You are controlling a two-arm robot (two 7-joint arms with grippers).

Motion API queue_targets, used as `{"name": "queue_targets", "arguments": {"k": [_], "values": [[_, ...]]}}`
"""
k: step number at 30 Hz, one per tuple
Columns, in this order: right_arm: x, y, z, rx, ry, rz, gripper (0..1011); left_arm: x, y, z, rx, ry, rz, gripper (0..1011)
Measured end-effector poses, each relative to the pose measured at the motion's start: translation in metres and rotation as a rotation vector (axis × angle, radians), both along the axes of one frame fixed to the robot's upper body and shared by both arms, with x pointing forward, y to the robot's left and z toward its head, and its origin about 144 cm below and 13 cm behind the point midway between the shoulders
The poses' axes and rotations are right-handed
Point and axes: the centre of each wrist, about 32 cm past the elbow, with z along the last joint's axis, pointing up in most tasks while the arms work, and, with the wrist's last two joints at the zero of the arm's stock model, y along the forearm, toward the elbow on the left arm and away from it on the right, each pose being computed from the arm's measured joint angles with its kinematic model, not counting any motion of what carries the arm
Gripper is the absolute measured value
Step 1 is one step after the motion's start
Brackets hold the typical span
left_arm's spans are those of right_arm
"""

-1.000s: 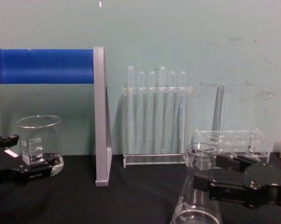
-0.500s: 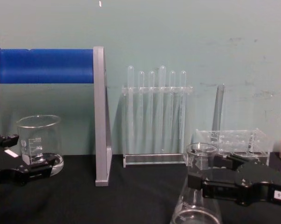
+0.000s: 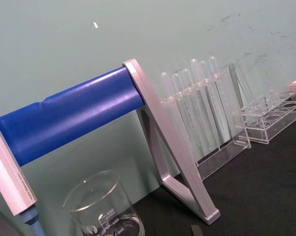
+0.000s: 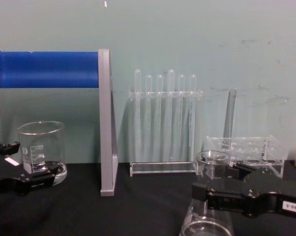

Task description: Grasp the erlenmeyer flask with one hand, shake it three times, then place it back.

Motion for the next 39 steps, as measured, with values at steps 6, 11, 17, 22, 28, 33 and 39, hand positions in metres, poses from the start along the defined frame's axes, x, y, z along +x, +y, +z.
{"name": "queue_targets", "arguments": {"k": [6,11,17,22,28,33,39], "values": [[0.0006,0.002,-0.0002,0.004,0.0,-0.001,1000,0.0,0.0,0.0,0.0,0.0,0.0,1001],[0.0009,0.0027,-0.0004,0.007,0.001,-0.007,1000,0.0,0.0,0.0,0.0,0.0,0.0,1001],[0.0011,0.0035,-0.0004,0.006,0.009,-0.023,1000,0.0,0.0,0.0,0.0,0.0,0.0,1001],[0.0011,0.0034,-0.0003,0.006,0.008,-0.022,1000,0.0,0.0,0.0,0.0,0.0,0.0,1001],[0.0009,0.0032,-0.0004,0.006,0.008,-0.021,1000,0.0,0.0,0.0,0.0,0.0,0.0,1001],[0.0009,0.0031,-0.0002,0.006,0.008,-0.021,1000,0.0,0.0,0.0,0.0,0.0,0.0,1001],[0.0009,0.003,-0.0001,0.006,0.007,-0.02,1000,0.0,0.0,0.0,0.0,0.0,0.0,1001]]}}
